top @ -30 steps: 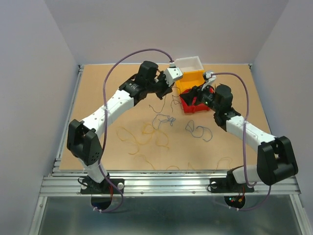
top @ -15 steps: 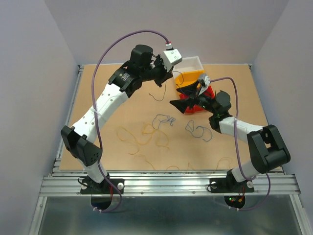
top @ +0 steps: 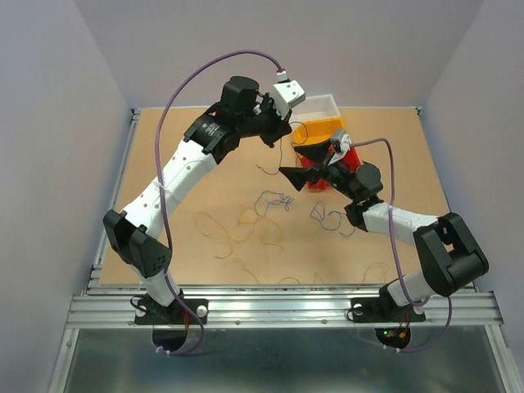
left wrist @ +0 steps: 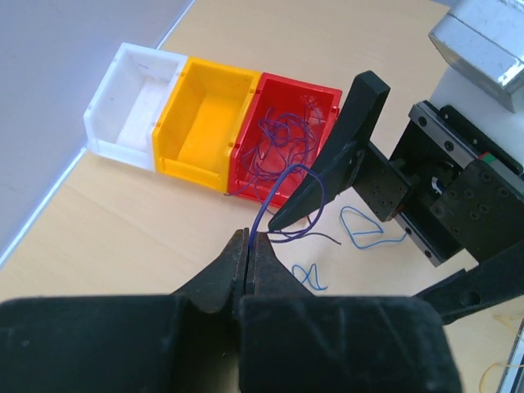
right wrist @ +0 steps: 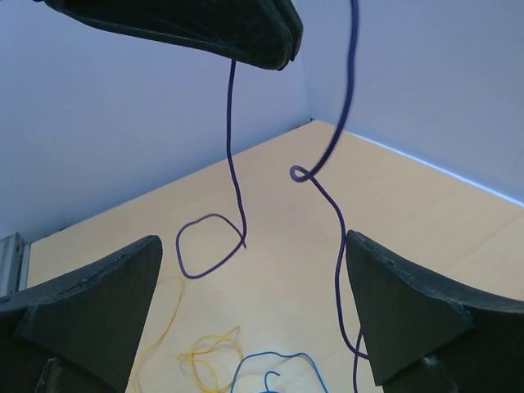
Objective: Untangle the cables
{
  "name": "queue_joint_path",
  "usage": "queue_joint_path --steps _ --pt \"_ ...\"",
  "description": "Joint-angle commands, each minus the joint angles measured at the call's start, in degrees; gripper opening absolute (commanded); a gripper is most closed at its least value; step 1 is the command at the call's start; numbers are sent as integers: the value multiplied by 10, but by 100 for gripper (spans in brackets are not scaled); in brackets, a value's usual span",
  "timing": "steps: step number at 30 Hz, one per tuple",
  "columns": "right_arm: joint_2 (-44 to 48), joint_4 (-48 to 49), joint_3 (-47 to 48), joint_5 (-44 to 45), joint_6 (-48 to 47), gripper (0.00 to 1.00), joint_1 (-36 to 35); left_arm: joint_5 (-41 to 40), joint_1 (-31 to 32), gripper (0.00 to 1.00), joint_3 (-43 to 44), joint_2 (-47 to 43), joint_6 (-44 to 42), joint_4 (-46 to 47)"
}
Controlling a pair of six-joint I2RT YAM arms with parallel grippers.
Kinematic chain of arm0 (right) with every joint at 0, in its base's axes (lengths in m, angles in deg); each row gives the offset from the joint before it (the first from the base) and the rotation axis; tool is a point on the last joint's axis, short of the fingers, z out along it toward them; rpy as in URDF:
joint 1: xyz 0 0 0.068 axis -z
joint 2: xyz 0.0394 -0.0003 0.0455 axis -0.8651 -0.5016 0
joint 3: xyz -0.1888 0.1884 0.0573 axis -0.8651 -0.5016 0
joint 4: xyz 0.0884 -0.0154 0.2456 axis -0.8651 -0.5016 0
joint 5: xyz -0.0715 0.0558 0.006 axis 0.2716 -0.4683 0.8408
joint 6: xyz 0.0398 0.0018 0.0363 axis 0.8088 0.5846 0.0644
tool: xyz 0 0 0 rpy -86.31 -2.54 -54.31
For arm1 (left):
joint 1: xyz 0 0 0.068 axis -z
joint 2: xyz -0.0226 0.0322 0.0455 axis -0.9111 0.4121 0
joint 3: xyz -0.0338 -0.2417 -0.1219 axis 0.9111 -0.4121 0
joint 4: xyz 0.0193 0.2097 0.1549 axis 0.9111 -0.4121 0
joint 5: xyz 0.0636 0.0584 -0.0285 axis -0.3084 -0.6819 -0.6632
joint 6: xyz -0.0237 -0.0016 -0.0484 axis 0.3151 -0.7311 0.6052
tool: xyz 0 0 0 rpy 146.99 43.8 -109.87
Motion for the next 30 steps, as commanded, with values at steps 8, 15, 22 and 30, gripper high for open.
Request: queue_joint_path --steps 8,15,22,30 --pt "-3 4 27 189 -80 93 -88 -23 5 0 -47 -12 90 105" --pt "-7 2 32 219 -80 30 -96 -25 6 0 -55 -12 92 112" --pt "-5 -20 39 228 -80 1 -96 -29 5 0 -73 -36 98 128" --pt "29 -76 35 235 -88 0 -96 -16 -70 8 -142 -54 130 195"
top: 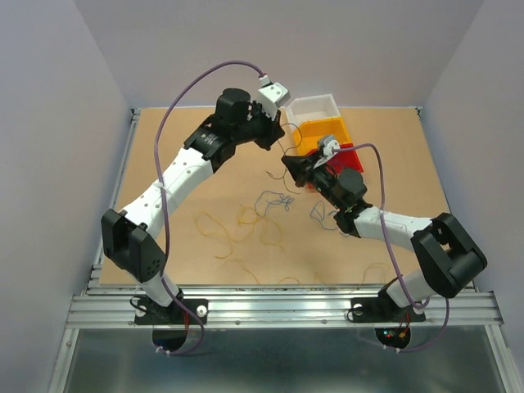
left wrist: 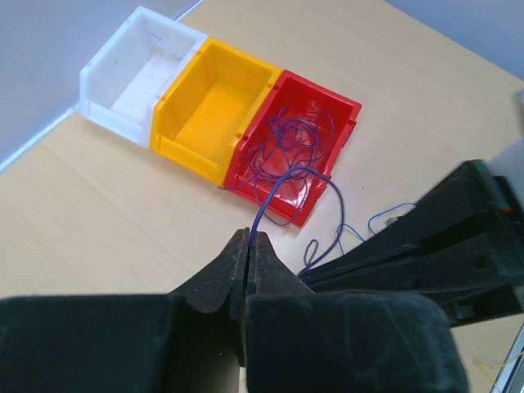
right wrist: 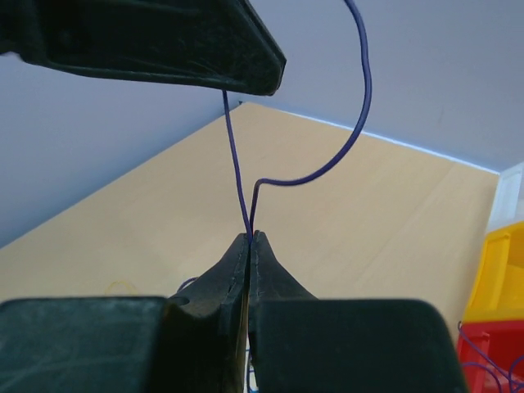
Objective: Untangle the cables
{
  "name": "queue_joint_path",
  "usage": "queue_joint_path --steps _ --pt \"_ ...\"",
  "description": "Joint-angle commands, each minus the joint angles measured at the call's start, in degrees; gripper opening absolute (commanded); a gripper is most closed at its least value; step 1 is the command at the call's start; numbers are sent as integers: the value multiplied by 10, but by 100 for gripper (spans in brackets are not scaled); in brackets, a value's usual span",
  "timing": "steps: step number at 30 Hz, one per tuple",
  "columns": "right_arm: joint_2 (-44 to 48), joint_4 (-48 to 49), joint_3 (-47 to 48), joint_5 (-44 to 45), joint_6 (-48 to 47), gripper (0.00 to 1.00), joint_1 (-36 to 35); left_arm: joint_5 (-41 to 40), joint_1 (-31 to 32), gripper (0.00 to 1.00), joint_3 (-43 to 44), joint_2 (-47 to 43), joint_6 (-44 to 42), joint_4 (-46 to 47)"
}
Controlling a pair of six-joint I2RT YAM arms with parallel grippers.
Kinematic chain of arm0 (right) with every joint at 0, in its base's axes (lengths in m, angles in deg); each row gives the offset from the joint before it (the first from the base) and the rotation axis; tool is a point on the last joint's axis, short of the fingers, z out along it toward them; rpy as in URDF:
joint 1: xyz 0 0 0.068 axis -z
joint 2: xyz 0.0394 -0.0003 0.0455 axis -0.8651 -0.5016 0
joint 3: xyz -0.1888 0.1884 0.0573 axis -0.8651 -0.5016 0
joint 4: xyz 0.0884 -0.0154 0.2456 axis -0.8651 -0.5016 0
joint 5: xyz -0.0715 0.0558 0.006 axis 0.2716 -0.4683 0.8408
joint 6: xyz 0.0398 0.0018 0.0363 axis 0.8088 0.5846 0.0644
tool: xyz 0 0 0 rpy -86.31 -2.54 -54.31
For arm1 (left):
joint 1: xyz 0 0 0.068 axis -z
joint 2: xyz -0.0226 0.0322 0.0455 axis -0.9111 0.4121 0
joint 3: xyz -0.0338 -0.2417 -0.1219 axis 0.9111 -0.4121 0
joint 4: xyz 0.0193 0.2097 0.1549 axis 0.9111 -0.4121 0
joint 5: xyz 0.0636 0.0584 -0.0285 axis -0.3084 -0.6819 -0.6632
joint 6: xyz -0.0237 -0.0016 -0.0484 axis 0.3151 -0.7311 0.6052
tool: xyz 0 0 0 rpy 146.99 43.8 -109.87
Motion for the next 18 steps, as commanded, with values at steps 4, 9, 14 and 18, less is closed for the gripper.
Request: queue_joint_path --steps 4,9,14,18 --pt "54 -9 21 -17 -9 1 -2 65 -93 17 -1 28 35 60" --pt "67 -4 15 -26 -2 1 -3 76 -101 29 25 84 20 37" --pt "91 -2 0 9 -2 1 -2 64 -108 35 35 127 7 34" --pt "111 0 -14 20 -1 1 -1 64 -116 35 55 164 1 23"
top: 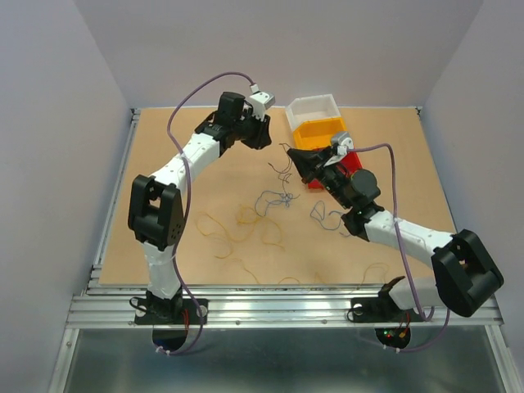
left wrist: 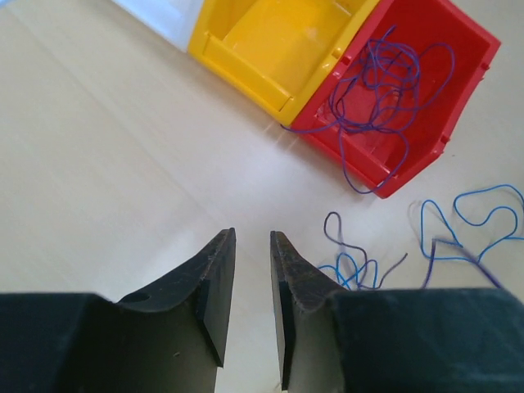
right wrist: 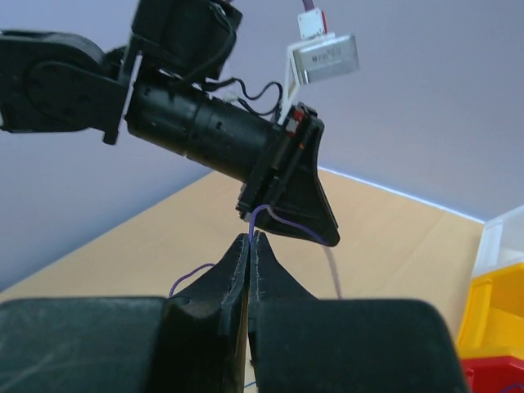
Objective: Untangle the cables
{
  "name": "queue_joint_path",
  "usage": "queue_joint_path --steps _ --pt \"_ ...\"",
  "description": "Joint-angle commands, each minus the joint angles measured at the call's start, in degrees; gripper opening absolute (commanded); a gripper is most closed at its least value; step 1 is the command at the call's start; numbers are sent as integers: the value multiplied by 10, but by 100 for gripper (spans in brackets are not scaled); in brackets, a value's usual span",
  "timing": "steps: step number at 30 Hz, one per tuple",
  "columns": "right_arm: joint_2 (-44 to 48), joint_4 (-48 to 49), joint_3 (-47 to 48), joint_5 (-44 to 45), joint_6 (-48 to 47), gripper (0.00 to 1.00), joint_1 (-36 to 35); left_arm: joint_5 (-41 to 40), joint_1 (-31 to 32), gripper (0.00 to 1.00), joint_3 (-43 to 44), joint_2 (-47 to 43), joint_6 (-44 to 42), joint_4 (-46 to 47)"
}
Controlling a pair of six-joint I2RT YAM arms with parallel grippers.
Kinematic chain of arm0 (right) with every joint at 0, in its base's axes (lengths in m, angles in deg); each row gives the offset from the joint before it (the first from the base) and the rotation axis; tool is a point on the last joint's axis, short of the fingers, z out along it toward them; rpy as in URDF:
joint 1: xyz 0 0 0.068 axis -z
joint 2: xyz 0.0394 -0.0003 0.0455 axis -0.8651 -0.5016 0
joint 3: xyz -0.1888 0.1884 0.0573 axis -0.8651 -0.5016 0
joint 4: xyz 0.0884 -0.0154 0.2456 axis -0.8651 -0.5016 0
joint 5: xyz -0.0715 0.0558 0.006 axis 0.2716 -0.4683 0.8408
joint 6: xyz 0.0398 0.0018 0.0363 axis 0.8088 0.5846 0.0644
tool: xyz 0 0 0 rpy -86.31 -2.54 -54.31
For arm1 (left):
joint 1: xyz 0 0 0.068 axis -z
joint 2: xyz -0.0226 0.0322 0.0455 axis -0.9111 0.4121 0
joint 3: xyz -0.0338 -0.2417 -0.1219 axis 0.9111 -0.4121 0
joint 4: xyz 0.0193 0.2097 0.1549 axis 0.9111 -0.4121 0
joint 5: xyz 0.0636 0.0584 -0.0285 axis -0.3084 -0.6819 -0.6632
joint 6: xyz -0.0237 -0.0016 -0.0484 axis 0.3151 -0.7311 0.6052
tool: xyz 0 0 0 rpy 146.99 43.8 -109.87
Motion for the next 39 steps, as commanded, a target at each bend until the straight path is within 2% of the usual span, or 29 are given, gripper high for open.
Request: queue_joint_path --steps 1,8,11,14,21,26,39 --pt "38 23 -16 24 0 1 -2 4 -10 35 50 10 -15 4" --pt "24 16 -12 49 5 1 8 19 -12 36 51 10 -19 0" --pt "12 10 -7 47 16 1 23 18 -12 45 34 -5 -17 12" --pt "9 7 1 55 26 1 41 13 -12 48 15 -19 -17 29" --pt "2 -46 65 60 27 1 65 2 -13 49 -8 -48 -16 51" --pt "2 -71 109 100 34 0 74 4 -13 49 -14 -55 -17 53" --pt "26 -112 147 181 49 1 92 6 -13 49 -19 -58 -22 54"
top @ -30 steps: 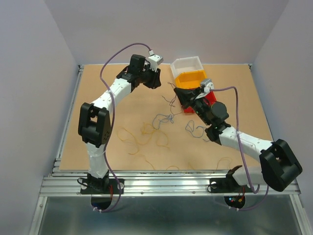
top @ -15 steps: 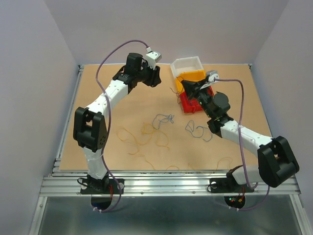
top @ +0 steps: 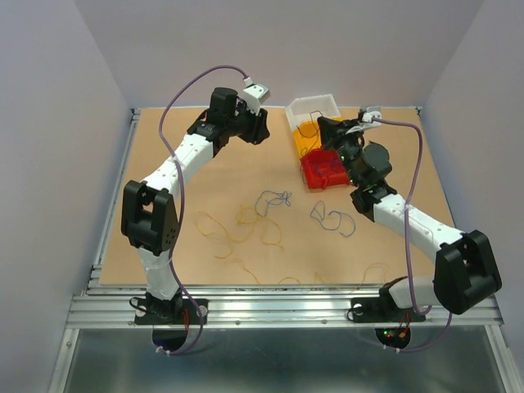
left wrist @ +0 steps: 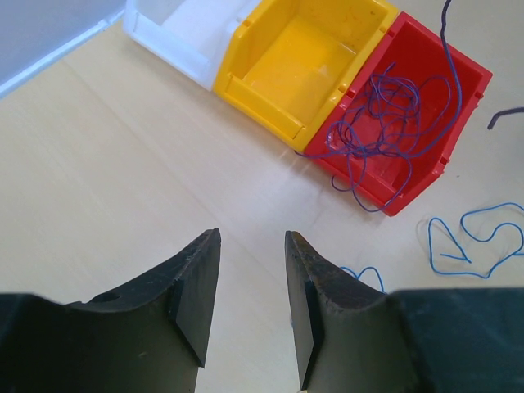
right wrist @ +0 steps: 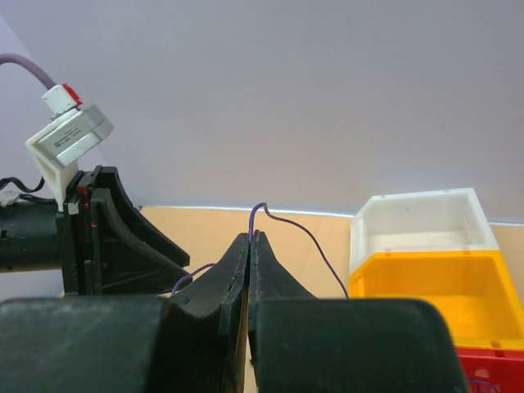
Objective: Untangle the cables
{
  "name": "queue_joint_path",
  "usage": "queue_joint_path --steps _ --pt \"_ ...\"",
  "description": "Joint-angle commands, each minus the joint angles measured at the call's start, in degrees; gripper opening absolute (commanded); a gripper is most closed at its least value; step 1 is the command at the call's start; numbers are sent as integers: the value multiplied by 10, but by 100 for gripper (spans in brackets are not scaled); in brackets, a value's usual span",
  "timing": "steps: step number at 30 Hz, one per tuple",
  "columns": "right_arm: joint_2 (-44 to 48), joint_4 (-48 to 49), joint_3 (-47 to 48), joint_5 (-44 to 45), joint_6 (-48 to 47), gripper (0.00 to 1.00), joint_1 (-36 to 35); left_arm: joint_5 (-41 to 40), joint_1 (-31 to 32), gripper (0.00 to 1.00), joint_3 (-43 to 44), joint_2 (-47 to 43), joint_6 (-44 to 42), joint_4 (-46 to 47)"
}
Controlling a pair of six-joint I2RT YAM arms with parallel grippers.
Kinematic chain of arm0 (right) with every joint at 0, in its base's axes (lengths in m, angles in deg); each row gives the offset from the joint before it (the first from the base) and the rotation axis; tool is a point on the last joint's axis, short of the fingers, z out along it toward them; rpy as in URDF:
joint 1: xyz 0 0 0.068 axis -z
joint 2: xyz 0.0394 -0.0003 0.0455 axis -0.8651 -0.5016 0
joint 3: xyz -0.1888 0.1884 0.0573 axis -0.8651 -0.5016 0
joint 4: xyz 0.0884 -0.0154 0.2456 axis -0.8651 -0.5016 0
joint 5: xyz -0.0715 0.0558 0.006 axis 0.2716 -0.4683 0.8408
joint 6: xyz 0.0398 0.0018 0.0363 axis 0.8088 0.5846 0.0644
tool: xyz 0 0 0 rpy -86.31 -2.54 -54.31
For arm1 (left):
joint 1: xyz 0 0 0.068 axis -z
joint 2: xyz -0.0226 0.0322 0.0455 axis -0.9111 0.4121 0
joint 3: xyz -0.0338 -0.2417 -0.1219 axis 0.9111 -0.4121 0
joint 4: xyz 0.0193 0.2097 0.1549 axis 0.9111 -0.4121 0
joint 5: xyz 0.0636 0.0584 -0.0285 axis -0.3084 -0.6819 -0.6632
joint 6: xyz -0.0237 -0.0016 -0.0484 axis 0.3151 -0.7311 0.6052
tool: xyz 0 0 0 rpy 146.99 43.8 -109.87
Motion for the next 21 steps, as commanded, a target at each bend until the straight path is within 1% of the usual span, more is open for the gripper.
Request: queue_joint_path --steps 1,5,9,11,14,16,17,21 --pt "32 -4 44 55 8 0 5 7 -2 49 -9 -34 -10 22" --pt "66 -15 28 89 7 1 5 14 -2 49 -11 -34 -10 23" --pt "89 -60 19 132 -4 1 6 59 1 51 -14 -27 -19 22" --pt "93 -63 4 146 -6 1 8 60 11 52 -17 -17 -20 25" --pt "87 -63 -4 150 -7 1 14 79 28 52 -31 0 -20 40" --pt "70 -63 -8 150 -7 1 18 98 44 52 -50 11 -23 74" --pt "70 -63 -8 151 -6 1 19 101 44 52 -56 14 -23 74" --pt "46 -62 -15 151 1 1 27 87 90 55 -82 34 -45 130"
